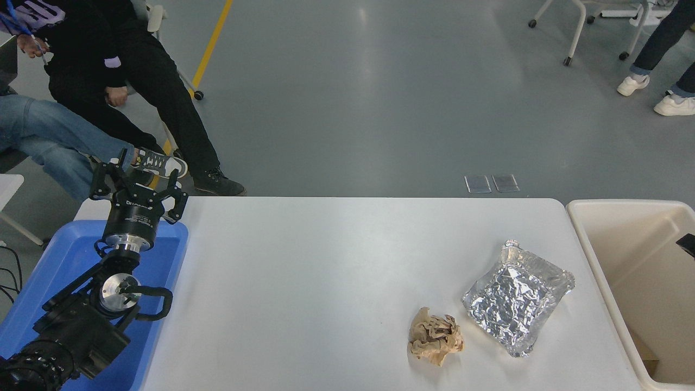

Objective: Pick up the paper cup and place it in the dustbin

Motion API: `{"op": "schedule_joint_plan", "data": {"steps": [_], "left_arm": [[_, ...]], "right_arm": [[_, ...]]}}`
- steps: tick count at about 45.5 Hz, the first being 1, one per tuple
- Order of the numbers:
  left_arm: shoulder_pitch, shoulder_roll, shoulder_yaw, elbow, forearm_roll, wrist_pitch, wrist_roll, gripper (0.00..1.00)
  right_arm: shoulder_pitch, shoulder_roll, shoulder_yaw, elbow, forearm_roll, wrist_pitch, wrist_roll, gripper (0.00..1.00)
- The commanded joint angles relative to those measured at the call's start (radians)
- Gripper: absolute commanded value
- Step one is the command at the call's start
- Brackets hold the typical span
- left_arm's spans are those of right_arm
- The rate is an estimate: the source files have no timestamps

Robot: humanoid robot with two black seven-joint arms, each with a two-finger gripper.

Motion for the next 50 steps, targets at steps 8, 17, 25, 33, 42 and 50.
{"op": "schedule_joint_plan", "data": {"steps": [8, 17, 25, 33, 42, 50], "left_arm": [[0.000, 0.000, 0.000, 0.000, 0.000, 0.001, 0.000, 0.99], [0.000, 0.000, 0.002, 0.000, 0.000, 0.001, 0.000, 0.99], [0.000, 0.000, 0.002, 0.000, 0.000, 0.001, 0.000, 0.99], [0.000, 0.000, 0.002, 0.000, 0.000, 0.001, 0.000, 0.99], [0.000, 0.000, 0.002, 0.000, 0.000, 0.001, 0.000, 0.99], [0.000, 0.000, 0.002, 0.000, 0.000, 0.001, 0.000, 0.99]], "right_arm": [[0.620, -0.004, -0.430, 0.488, -0.002, 0.214, 0.000, 1.00], [0.820, 0.092, -0.488, 0.511, -0.006, 0.585, 0.000, 1.00], [0.952, 0.201, -0.479, 0.511, -0.005, 0.752, 0.000, 1.00], [1.036, 0.371, -0.488, 0.516, -0.034, 0.752, -0.002, 1.00], [1.079, 0.488, -0.479, 0.537, -0.104, 0.752, -0.002, 1.00], [1.114, 0.516, -0.473, 0.539, -0.104, 0.752, -0.002, 1.00]]}}
